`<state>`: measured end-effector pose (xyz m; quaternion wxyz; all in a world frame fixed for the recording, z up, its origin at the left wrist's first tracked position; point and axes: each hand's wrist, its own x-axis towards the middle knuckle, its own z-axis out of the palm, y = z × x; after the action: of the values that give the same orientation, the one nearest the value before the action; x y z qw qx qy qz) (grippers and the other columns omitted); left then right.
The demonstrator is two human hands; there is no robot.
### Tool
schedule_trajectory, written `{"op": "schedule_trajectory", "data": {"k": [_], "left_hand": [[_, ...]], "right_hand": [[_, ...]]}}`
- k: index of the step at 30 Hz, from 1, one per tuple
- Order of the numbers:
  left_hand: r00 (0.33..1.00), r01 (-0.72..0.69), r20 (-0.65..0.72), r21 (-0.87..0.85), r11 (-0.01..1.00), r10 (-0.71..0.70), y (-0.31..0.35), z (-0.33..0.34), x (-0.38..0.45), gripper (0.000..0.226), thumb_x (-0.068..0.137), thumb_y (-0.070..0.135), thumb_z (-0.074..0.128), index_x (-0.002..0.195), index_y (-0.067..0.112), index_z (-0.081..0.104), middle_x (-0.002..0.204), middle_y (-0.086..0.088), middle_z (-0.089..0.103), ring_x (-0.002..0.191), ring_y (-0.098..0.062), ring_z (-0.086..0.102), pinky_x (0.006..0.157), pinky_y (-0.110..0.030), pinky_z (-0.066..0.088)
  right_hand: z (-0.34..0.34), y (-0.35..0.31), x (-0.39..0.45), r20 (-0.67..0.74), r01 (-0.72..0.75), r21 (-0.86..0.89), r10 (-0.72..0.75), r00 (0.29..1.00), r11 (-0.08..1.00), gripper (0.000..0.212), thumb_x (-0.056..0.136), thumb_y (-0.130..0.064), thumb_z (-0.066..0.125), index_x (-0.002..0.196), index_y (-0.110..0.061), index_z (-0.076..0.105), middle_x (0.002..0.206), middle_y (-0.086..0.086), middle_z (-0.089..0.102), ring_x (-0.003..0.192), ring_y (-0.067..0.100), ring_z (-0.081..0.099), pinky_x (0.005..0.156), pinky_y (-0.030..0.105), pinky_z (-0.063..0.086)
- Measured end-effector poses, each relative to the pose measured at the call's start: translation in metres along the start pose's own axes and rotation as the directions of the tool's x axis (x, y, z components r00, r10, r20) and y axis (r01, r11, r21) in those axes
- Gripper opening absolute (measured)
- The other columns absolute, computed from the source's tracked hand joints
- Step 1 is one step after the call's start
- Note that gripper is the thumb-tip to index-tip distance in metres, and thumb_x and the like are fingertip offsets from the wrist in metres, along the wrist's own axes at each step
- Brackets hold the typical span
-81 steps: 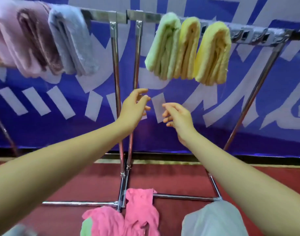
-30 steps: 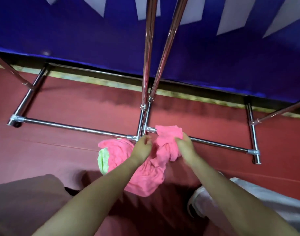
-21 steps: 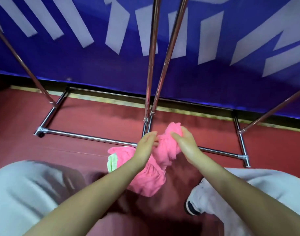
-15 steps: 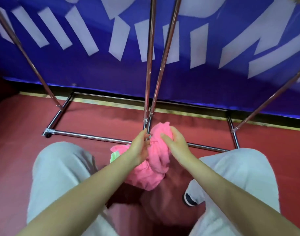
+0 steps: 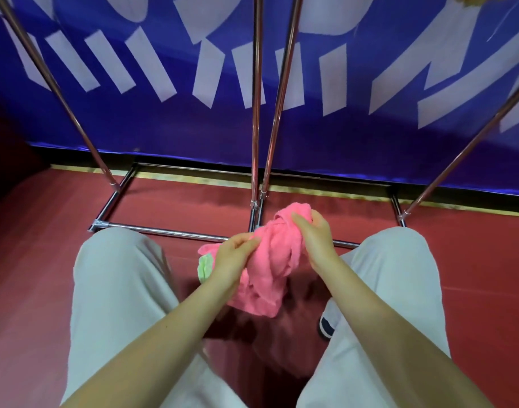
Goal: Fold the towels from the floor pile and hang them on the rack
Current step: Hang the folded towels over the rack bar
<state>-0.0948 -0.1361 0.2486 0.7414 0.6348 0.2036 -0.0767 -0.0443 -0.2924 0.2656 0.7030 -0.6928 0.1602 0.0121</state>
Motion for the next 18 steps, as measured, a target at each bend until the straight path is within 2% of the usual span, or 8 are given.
{"op": "schedule_trajectory", "data": {"k": [3, 5, 9, 11, 14, 15, 16, 18], "left_hand": [[0.978, -0.132, -0.127, 0.253, 0.958, 0.168, 0.003, -0.013, 0.005, 0.012, 0.085, 0.015, 0.069, 0.084, 0.028, 0.071, 0.085, 0.010, 0.071, 0.084, -0.011, 0.063, 0.083, -0.027, 0.048], [0.944, -0.207, -0.172, 0.363, 0.909, 0.283, 0.009, -0.018, 0.005, 0.016, 0.088, 0.010, 0.065, 0.097, 0.021, 0.073, 0.093, 0.008, 0.071, 0.088, -0.011, 0.064, 0.084, -0.023, 0.047], [0.898, -0.307, -0.222, 0.305, 0.902, 0.381, 0.022, -0.030, 0.007, 0.020, 0.089, 0.004, 0.062, 0.104, 0.014, 0.072, 0.094, 0.004, 0.070, 0.087, -0.007, 0.064, 0.084, -0.022, 0.048], [0.898, -0.348, -0.186, 0.258, 0.902, 0.399, 0.029, -0.035, 0.007, 0.022, 0.090, 0.004, 0.062, 0.103, 0.019, 0.071, 0.094, 0.010, 0.070, 0.084, 0.004, 0.063, 0.082, -0.016, 0.048], [0.891, -0.422, -0.061, 0.253, 0.871, 0.449, 0.041, -0.034, 0.001, 0.022, 0.091, 0.005, 0.061, 0.102, 0.021, 0.070, 0.099, 0.014, 0.069, 0.087, 0.012, 0.061, 0.081, -0.007, 0.044], [0.892, -0.435, -0.014, 0.244, 0.867, 0.452, 0.043, -0.032, -0.002, 0.021, 0.091, 0.004, 0.061, 0.100, 0.021, 0.070, 0.099, 0.014, 0.069, 0.088, 0.011, 0.062, 0.081, -0.007, 0.043], [0.893, -0.443, 0.037, 0.233, 0.865, 0.448, 0.045, -0.030, -0.004, 0.021, 0.090, 0.003, 0.062, 0.098, 0.021, 0.070, 0.098, 0.013, 0.070, 0.088, 0.009, 0.063, 0.081, -0.008, 0.044], [0.894, -0.447, 0.139, 0.228, 0.865, 0.425, 0.044, -0.026, -0.009, 0.023, 0.089, 0.002, 0.064, 0.092, 0.023, 0.071, 0.090, 0.014, 0.073, 0.085, 0.002, 0.064, 0.080, -0.012, 0.047]], "right_hand": [[-0.001, 0.006, -0.002, -0.012, 0.079, -0.251, -0.085, 0.996, 0.965, 0.015, 0.087, -0.011, 0.063, 0.101, -0.007, 0.061, 0.092, 0.003, 0.062, 0.086, 0.017, 0.057, 0.072, 0.026, 0.042], [-0.002, 0.011, -0.005, -0.010, 0.073, -0.321, -0.080, 0.997, 0.944, 0.017, 0.086, -0.011, 0.062, 0.101, -0.004, 0.062, 0.094, 0.005, 0.062, 0.086, 0.019, 0.056, 0.070, 0.025, 0.037], [-0.005, 0.017, -0.009, 0.000, 0.049, -0.400, -0.054, 0.999, 0.915, 0.019, 0.084, -0.012, 0.061, 0.100, -0.002, 0.063, 0.093, 0.008, 0.064, 0.088, 0.024, 0.059, 0.070, 0.027, 0.038], [-0.009, 0.016, -0.010, 0.044, 0.041, -0.488, -0.022, 0.999, 0.872, 0.019, 0.085, -0.013, 0.060, 0.100, -0.003, 0.062, 0.095, 0.011, 0.064, 0.093, 0.028, 0.060, 0.072, 0.030, 0.040], [-0.011, 0.024, -0.008, 0.134, 0.090, -0.721, 0.012, 0.991, 0.687, 0.032, 0.085, -0.019, 0.062, 0.114, -0.007, 0.057, 0.114, 0.010, 0.062, 0.109, 0.028, 0.057, 0.087, 0.033, 0.043], [-0.009, 0.027, -0.008, 0.173, 0.139, -0.727, -0.017, 0.985, 0.672, 0.036, 0.085, -0.021, 0.061, 0.119, -0.010, 0.055, 0.119, 0.008, 0.059, 0.115, 0.028, 0.053, 0.094, 0.034, 0.043], [-0.005, 0.027, -0.009, 0.222, 0.195, -0.687, -0.053, 0.974, 0.701, 0.038, 0.087, -0.020, 0.059, 0.123, -0.013, 0.053, 0.124, 0.006, 0.056, 0.120, 0.025, 0.050, 0.100, 0.034, 0.040], [0.008, 0.023, -0.013, 0.336, 0.258, -0.473, -0.098, 0.937, 0.843, 0.040, 0.092, -0.012, 0.053, 0.132, -0.018, 0.049, 0.134, 0.002, 0.051, 0.129, 0.016, 0.043, 0.107, 0.029, 0.034]]}}
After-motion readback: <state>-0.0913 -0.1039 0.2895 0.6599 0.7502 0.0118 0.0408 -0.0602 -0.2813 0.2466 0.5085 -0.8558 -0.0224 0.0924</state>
